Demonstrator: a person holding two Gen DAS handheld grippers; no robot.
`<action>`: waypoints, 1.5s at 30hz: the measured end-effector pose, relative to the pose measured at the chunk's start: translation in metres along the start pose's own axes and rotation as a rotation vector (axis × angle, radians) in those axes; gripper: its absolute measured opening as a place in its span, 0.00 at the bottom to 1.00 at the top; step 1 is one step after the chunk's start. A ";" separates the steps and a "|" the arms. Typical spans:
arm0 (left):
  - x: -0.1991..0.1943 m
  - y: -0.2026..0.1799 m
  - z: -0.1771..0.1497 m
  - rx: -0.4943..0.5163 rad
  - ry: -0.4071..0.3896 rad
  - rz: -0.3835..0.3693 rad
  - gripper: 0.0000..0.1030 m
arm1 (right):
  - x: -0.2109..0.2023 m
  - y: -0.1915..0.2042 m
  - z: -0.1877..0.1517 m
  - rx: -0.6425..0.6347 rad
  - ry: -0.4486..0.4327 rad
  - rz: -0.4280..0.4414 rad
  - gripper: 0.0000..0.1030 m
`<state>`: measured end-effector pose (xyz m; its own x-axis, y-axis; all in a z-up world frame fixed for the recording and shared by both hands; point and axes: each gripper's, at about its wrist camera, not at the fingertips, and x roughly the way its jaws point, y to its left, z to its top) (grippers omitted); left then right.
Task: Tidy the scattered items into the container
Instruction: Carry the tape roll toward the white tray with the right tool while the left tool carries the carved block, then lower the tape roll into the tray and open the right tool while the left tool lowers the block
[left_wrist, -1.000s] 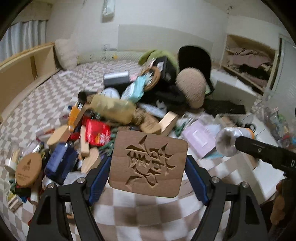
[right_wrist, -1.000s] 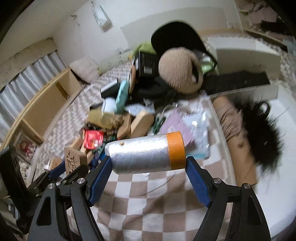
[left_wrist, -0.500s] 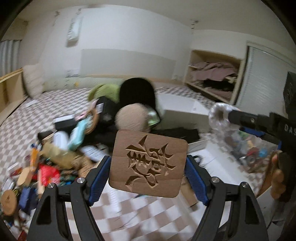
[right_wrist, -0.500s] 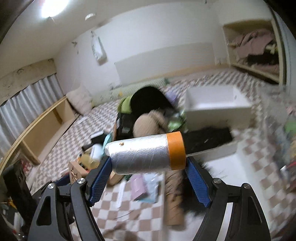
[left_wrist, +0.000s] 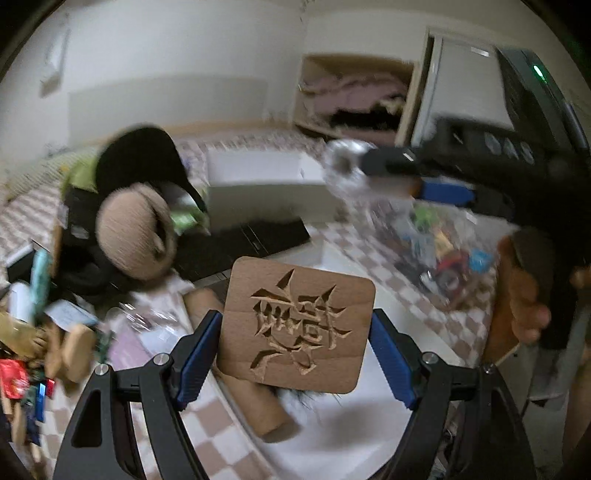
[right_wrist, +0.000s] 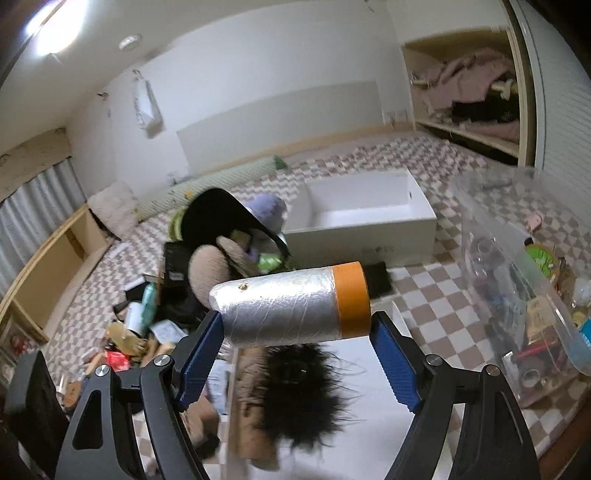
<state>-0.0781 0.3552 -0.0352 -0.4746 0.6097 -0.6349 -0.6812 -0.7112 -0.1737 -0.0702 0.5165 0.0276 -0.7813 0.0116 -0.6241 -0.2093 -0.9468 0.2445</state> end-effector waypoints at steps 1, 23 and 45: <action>0.008 -0.004 -0.002 0.005 0.023 -0.008 0.77 | 0.007 -0.004 -0.002 0.001 0.017 -0.005 0.79; 0.086 -0.044 -0.033 0.117 0.173 -0.125 0.77 | 0.155 -0.046 -0.024 -0.088 0.347 -0.093 0.79; 0.107 -0.045 -0.001 0.111 0.175 -0.148 0.77 | 0.150 -0.089 -0.009 0.051 0.321 -0.041 0.79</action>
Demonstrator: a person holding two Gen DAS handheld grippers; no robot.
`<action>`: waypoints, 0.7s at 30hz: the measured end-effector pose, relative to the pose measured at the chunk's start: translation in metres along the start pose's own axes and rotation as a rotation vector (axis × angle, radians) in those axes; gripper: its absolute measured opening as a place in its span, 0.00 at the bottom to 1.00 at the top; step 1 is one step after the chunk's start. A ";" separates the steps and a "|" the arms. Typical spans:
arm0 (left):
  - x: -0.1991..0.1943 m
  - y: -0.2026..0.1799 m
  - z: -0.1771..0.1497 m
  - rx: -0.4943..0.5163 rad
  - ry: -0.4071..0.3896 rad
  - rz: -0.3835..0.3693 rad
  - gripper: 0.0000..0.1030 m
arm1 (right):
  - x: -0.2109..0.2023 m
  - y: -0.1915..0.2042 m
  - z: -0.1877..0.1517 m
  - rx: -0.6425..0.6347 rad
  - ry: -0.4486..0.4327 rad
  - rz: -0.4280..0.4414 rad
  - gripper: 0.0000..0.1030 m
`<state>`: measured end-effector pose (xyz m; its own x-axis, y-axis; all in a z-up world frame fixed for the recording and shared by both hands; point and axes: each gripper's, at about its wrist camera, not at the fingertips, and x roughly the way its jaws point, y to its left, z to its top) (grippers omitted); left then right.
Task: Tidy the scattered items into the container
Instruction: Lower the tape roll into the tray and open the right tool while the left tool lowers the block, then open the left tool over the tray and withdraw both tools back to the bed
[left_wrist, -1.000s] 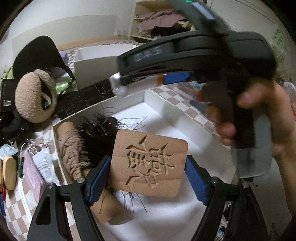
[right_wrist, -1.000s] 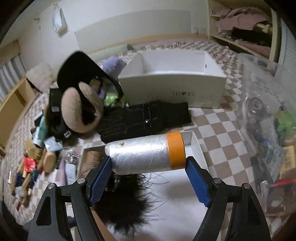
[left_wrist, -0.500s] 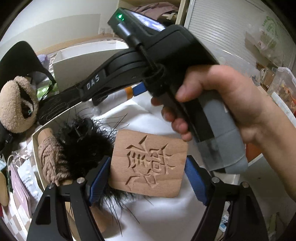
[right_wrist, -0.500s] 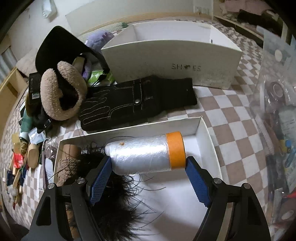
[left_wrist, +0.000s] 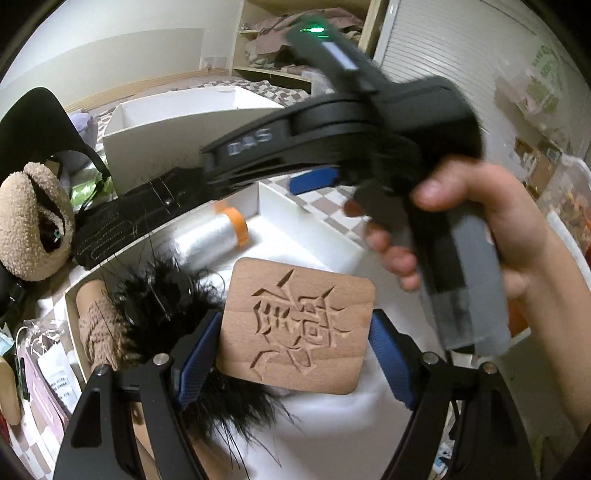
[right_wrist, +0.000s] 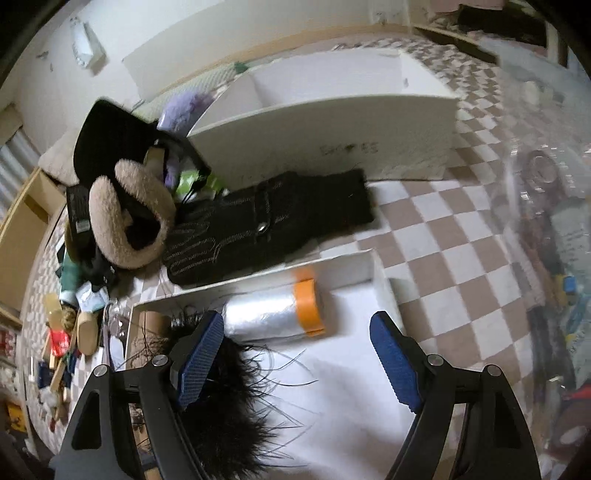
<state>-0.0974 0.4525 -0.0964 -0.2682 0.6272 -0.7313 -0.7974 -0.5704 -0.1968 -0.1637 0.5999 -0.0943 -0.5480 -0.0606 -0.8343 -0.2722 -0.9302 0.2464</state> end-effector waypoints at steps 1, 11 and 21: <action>0.000 0.001 0.003 -0.004 -0.004 -0.001 0.77 | -0.005 -0.003 0.001 0.015 -0.014 -0.008 0.79; 0.028 0.003 0.033 -0.028 0.036 0.013 0.77 | -0.039 -0.030 0.005 0.118 -0.089 -0.010 0.79; 0.048 0.033 0.046 -0.110 0.025 0.097 0.80 | -0.037 -0.031 0.000 0.113 -0.070 -0.007 0.79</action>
<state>-0.1610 0.4882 -0.1081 -0.3261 0.5540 -0.7660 -0.7040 -0.6831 -0.1943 -0.1352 0.6314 -0.0713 -0.5987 -0.0251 -0.8006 -0.3617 -0.8833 0.2981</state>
